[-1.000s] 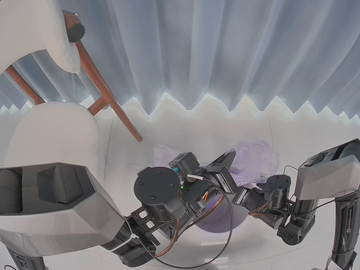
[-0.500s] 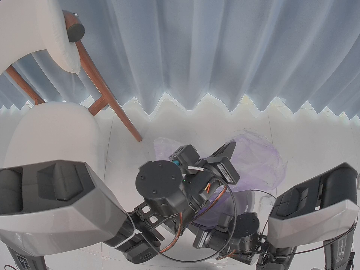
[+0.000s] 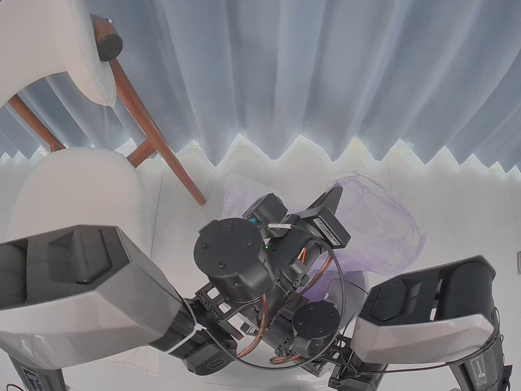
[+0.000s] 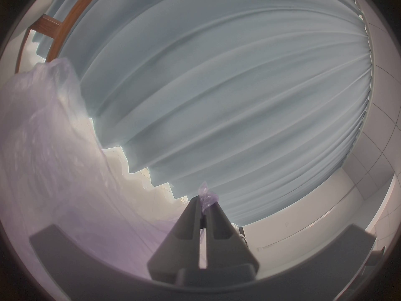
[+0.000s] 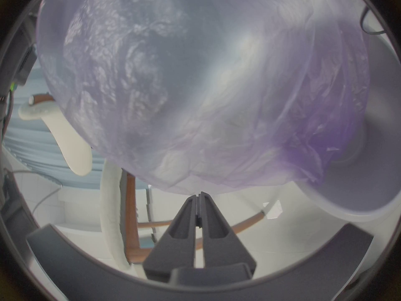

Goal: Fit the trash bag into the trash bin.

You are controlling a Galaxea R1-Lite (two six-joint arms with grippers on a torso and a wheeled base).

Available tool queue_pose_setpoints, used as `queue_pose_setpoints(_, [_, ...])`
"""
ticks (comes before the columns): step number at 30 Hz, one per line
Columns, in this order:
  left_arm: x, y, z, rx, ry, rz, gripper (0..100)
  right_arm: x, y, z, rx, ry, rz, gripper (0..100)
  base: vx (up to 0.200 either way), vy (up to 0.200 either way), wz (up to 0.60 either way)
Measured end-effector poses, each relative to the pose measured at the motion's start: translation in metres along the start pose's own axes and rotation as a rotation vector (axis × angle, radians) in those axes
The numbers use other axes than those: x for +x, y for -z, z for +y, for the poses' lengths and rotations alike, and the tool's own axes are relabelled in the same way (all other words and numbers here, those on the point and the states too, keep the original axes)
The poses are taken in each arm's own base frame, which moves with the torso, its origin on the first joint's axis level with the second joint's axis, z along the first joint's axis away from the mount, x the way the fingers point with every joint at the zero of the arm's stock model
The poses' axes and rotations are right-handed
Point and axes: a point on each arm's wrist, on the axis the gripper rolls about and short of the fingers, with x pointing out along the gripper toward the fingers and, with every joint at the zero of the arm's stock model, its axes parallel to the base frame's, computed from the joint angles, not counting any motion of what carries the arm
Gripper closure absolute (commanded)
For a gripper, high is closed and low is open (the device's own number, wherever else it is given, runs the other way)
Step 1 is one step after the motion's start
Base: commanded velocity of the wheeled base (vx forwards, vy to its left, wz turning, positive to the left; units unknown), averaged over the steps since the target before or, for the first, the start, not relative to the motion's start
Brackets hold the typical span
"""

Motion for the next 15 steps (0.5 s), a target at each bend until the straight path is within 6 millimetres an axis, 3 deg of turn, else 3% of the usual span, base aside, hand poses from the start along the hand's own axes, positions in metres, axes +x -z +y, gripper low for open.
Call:
queue_pose_setpoints(7, [0.000,0.000,-0.001,-0.018,0.002,-0.002,100,0.021,-0.015,0.004,0.059,-0.006,-0.148,100,0.000,0.000,0.00])
queue_pose_setpoints(15, [0.000,0.002,-0.001,-0.020,0.002,0.002,100,0.031,-0.062,-0.024,-0.011,0.115,-0.353,100,0.000,0.000,0.00])
